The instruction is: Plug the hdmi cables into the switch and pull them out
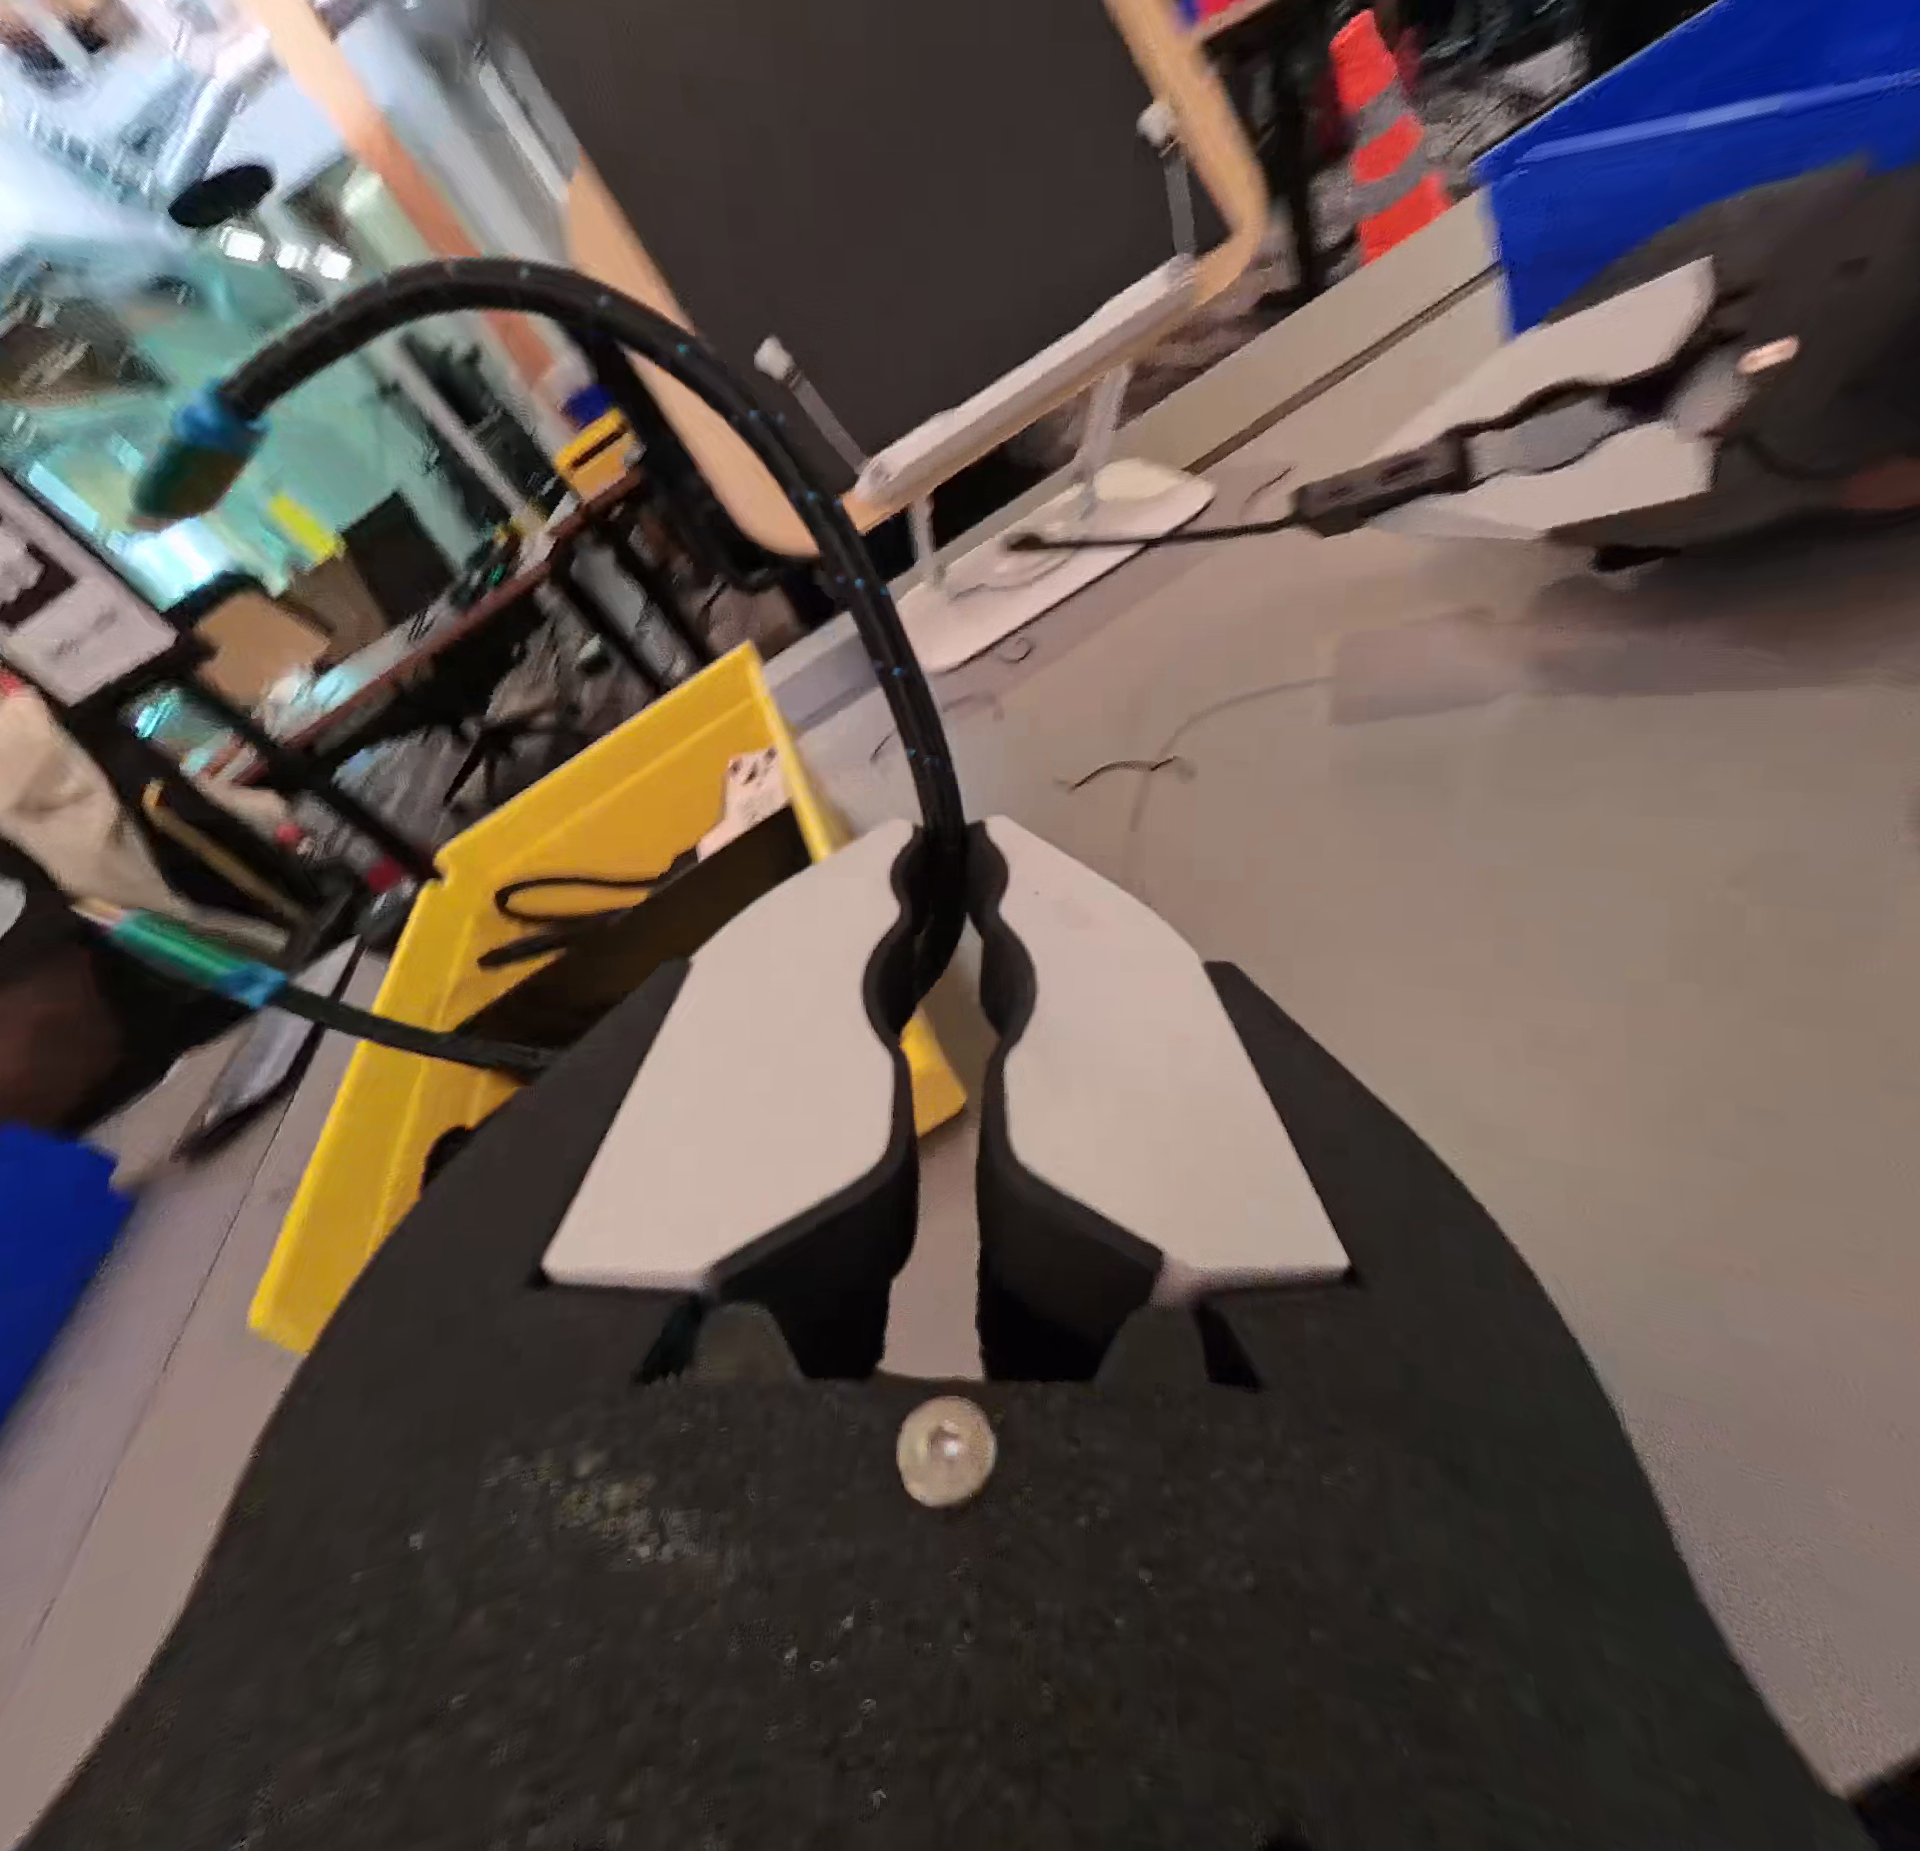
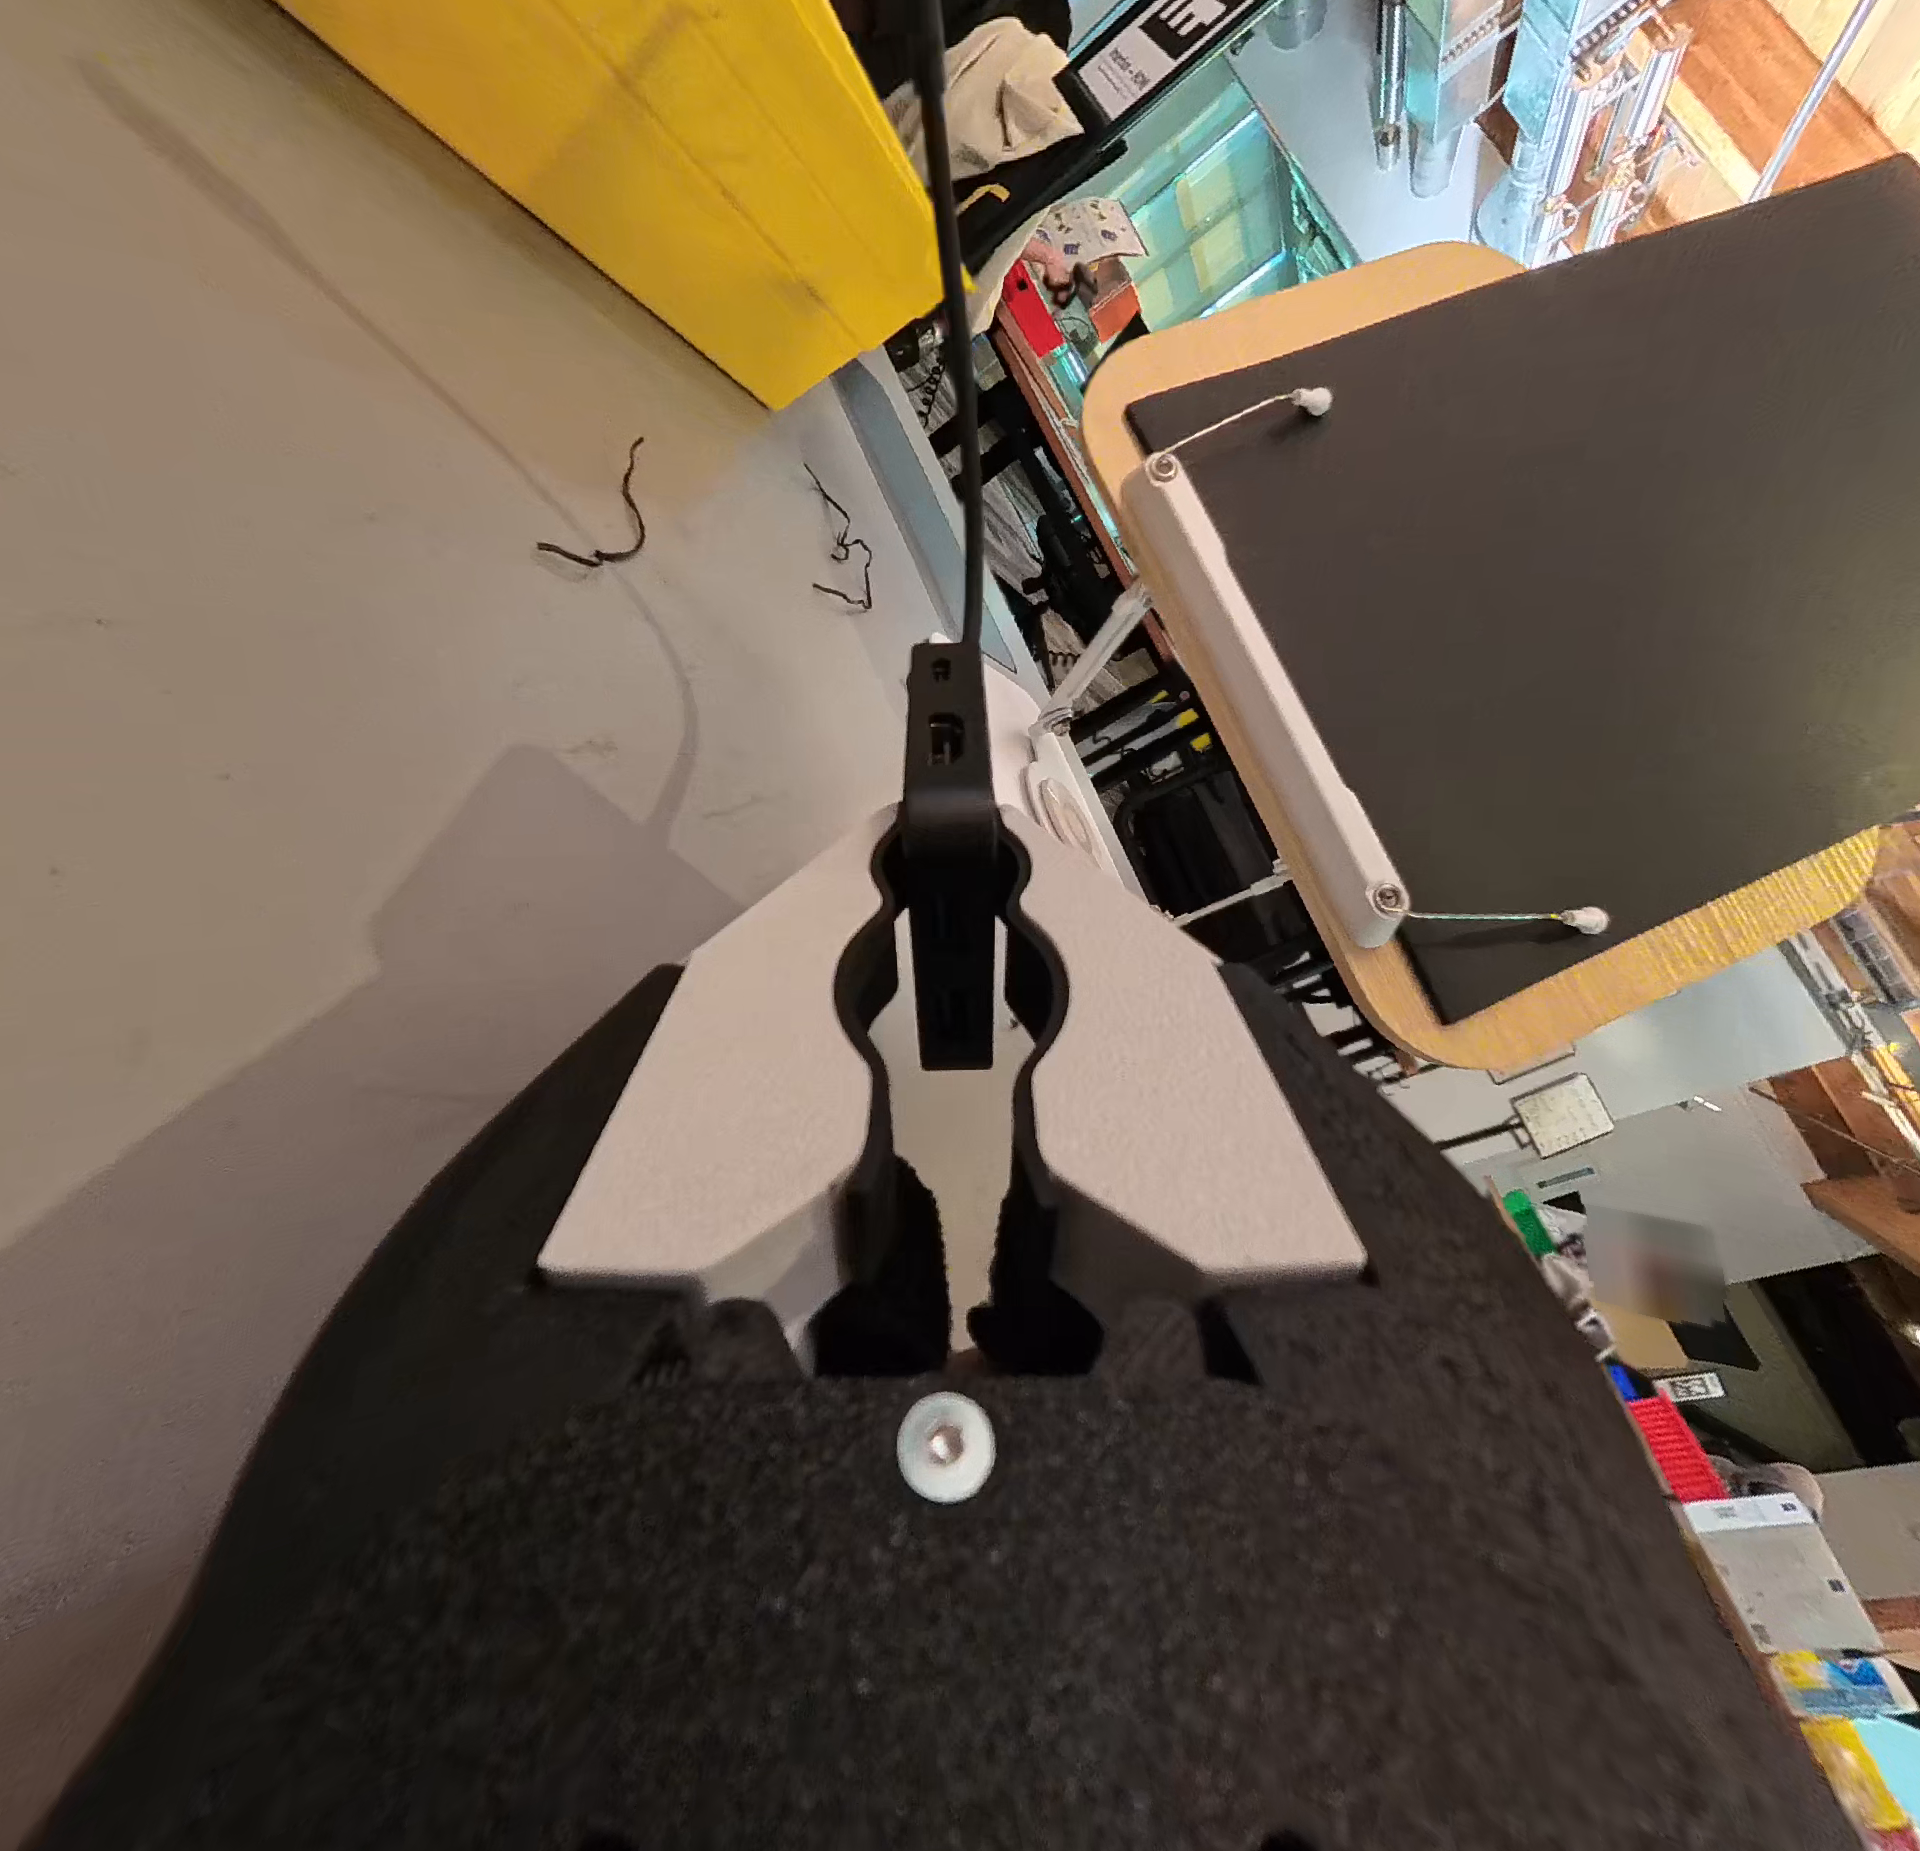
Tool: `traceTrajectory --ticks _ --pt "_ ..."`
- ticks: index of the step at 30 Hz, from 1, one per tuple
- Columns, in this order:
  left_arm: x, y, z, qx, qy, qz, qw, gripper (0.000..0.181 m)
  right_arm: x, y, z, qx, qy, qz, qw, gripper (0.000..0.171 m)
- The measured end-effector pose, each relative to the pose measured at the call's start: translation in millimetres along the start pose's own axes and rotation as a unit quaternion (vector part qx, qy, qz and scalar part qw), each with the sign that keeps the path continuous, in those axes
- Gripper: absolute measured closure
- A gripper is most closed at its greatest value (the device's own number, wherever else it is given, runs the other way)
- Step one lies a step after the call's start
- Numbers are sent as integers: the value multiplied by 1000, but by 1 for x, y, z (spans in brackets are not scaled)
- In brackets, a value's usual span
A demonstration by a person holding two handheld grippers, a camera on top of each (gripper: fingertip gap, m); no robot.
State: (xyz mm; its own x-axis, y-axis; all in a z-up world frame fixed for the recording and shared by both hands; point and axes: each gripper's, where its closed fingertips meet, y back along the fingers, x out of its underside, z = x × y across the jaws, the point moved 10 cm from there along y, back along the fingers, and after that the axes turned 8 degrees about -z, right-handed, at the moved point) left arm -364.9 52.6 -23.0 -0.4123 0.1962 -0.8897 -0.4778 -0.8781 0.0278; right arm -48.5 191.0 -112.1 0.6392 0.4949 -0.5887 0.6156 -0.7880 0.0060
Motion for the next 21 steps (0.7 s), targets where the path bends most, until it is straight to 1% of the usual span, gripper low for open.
traceTrajectory --ticks 2,3,5,6,7,8,9,11,12,14,15,16,18,19,20,21 --pt "-14 8 -10 24 6 -36 999 175 1 1 -2 4 -11 0 1000 159" --pt "-24 13 -14 50 24 -67 996 175 1 1 -3 5 -15 0 1000 159" --pt "-41 22 -17 102 107 -121 982 175 2 1 -5 8 -20 0 1000 158" --pt "-47 25 -19 148 166 -155 963 175 2 1 -5 8 -23 0 1000 159" --pt "-50 28 -20 189 228 -188 936 175 2 1 -6 9 -25 0 1000 159" --pt "-49 28 -22 221 292 -206 907 175 2 1 -6 10 -28 -1 1000 158" --pt "-44 25 -25 250 353 -208 877 175 2 1 -7 11 -30 -1 999 158" --pt "-24 15 -32 288 456 -195 819 175 3 1 -8 13 -34 0 999 158" --pt "-12 9 -35 304 503 -174 790 175 3 1 -8 14 -35 1 999 158" --pt "14 0 -38 274 598 -132 742 175 3 1 -8 13 -34 2 999 158" --pt "27 -4 -40 265 642 -110 711 175 3 1 -7 12 -32 2 999 159" --pt "38 -7 -43 262 672 -83 688 175 3 1 -7 11 -31 2 999 158" --pt "59 -11 -50 245 705 -23 665 175 3 1 -6 9 -27 3 1000 159" --pt "65 -10 -51 240 716 -7 656 175 3 0 -6 8 -26 3 1000 158" --pt "70 -9 -51 232 720 7 654 175 3 0 -5 7 -26 5 1000 158" --pt "73 -7 -51 223 714 34 663 175 3 0 -6 8 -25 6 1000 158"
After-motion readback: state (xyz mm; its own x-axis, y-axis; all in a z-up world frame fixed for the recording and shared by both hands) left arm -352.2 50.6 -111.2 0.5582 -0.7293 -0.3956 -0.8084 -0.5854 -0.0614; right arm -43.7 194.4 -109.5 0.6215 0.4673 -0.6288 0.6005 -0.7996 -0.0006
